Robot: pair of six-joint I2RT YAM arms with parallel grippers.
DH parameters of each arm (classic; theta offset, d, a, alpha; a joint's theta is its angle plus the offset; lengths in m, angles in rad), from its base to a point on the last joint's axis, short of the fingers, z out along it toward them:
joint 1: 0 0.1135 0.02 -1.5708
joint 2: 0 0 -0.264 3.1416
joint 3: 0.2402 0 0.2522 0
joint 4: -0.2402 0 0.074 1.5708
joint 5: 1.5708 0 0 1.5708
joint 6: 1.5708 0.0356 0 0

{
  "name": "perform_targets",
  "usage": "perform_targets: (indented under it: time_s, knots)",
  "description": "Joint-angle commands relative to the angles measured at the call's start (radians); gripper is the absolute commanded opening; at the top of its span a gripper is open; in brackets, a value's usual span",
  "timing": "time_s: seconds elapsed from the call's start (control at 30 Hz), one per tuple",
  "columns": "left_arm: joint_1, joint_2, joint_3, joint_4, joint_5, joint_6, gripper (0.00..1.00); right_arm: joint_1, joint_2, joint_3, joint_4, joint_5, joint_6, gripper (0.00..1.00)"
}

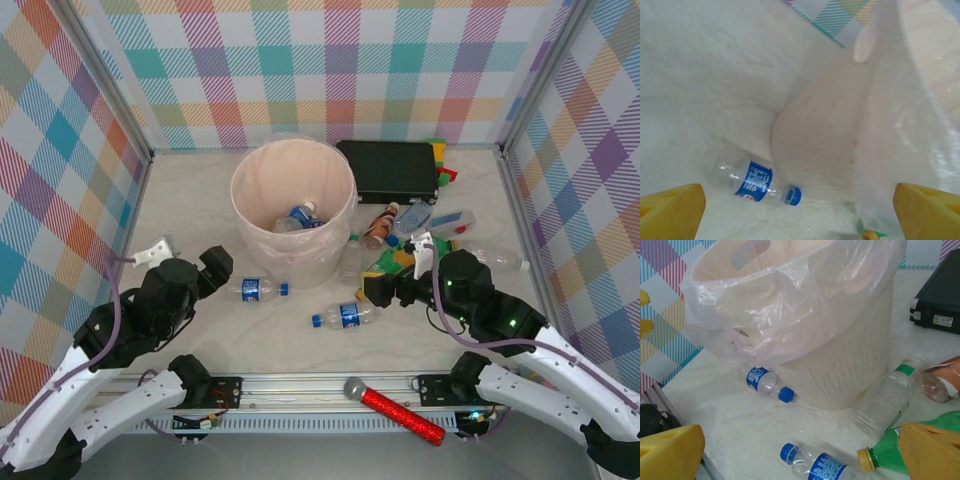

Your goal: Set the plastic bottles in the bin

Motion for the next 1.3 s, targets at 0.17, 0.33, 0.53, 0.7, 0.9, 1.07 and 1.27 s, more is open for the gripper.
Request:
perform_targets:
  time_s: [0.17, 0.33, 0.53, 0.7, 0.9, 1.07, 1.27]
  knots:
    - [0.007, -0.068, -0.185, -0.046, 0.008, -0.337, 0.96, -0.003, -0.038, -0.039, 0.058, -0.023, 0.014, 0.99]
    - [0.005, -0.055, -0.299, 0.068, 0.058, -0.477, 0.94, -0.002, -0.049, -0.059, 0.071, -0.071, 0.006, 0.99]
    - [0.007, -0.009, -0.405, 0.223, 0.095, -0.616, 0.91, -0.003, -0.028, -0.081, 0.102, -0.188, 0.006, 0.99]
    - [0.015, 0.079, -0.433, 0.312, 0.116, -0.659, 0.91, -0.002, -0.001, -0.094, 0.117, -0.233, 0.004, 0.99]
    - [0.062, 0.195, -0.51, 0.486, 0.218, -0.717, 0.9, -0.002, 0.011, -0.105, 0.124, -0.242, -0.003, 0.99]
    - [0.1, 0.281, -0.522, 0.564, 0.243, -0.717, 0.89, -0.001, 0.001, -0.106, 0.112, -0.235, -0.01, 0.99]
    - [0.174, 0.385, -0.533, 0.671, 0.308, -0.699, 0.88, -0.002, 0.004, -0.106, 0.108, -0.23, -0.01, 0.99]
